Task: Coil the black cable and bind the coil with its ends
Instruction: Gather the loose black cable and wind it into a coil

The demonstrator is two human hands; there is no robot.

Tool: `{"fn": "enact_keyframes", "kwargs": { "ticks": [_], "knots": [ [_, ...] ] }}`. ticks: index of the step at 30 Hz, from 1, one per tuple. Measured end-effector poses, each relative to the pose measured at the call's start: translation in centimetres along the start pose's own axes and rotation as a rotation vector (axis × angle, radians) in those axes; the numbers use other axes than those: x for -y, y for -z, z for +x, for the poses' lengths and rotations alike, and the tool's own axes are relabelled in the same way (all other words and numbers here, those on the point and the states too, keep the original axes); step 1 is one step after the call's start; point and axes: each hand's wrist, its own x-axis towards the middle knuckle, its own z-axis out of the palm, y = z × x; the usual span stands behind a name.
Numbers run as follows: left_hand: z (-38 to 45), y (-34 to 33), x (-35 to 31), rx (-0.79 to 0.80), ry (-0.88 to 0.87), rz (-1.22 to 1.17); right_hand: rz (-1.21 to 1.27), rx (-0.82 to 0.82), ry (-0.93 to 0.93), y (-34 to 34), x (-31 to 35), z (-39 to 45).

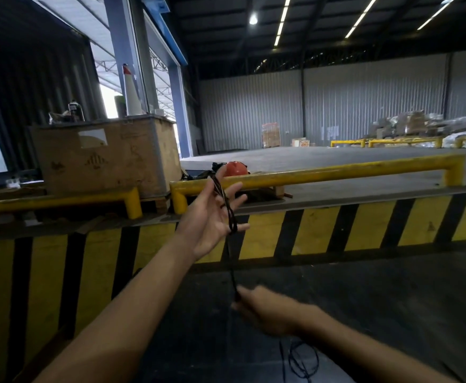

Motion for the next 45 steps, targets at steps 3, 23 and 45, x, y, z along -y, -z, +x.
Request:
{"fn": "enact_keyframes", "kwargs": {
  "ticks": [3,23,45],
  "knots": [
    [0.1,1.4,0.6,-0.087,0.004,0.438,-0.065,0.078,0.087,1.0,0.4,-0.8],
    [-1.5,-1.3,0.6,0.245,0.229,-0.025,0.108,-0.284,0.047,1.9,-2.7,0.2],
    [-3.8,-1.1,1.4,0.457,0.529,0.475,0.104,-0.895,0.14,11.1,-2.4,-1.8]
  ]
}}
